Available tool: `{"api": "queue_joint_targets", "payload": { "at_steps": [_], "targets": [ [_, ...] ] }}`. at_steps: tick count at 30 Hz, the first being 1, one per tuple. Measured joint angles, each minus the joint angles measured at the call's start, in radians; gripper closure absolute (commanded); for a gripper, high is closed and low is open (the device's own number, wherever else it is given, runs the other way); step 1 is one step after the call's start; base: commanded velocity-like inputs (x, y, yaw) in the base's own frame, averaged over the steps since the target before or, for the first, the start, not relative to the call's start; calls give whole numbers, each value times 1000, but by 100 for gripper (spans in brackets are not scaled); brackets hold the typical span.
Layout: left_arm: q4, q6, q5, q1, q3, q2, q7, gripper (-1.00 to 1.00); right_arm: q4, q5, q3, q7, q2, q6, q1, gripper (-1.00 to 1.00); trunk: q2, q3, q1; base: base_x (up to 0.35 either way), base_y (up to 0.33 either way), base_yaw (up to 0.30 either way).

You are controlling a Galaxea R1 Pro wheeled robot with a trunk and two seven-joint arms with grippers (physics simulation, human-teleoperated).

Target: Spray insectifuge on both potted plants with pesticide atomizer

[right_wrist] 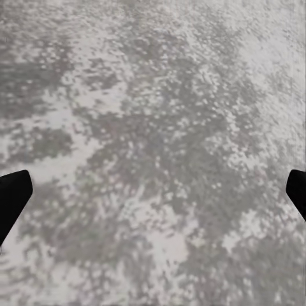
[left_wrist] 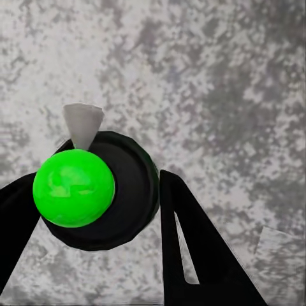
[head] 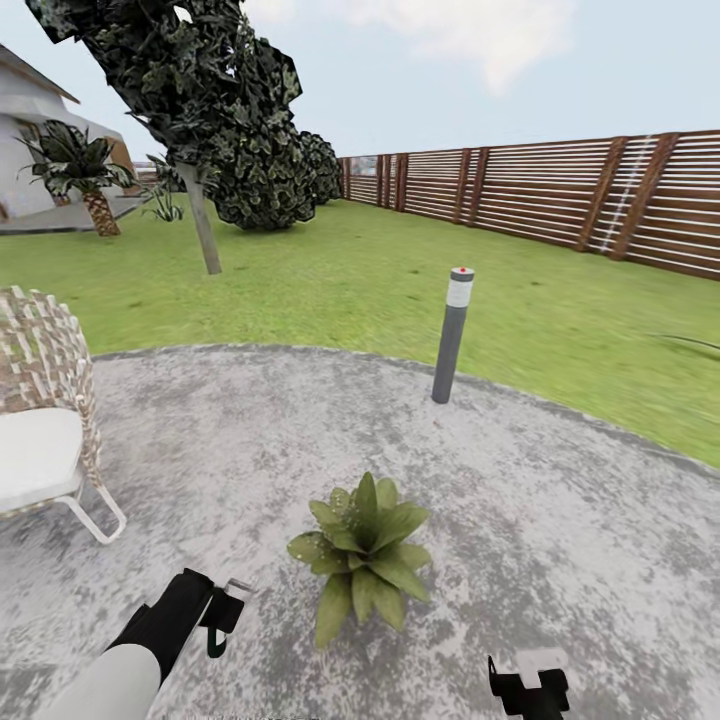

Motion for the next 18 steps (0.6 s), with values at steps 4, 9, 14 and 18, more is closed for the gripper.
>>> {"api": "queue_joint_targets", "payload": {
  "at_steps": [4,9,14,18],
  "targets": [
    [0,0,0,0,-2,0,0,100,0,0,0,0,0,0,0,-100,0,0,0,0,-252,277],
    [0,-1,0,0,-4,-2,0,100,0,0,0,0,0,0,0,-100,0,0,0,0,-271,112],
    [0,-1,0,0,-4,-2,0,100,0,3,0,0,0,0,0,-100,0,0,0,0,-273,6],
    [0,-1,-1,-1,-3,-1,0,100,0,2,0,0,0,0,0,-100,0,0,0,0,-274,0]
  ]
}}
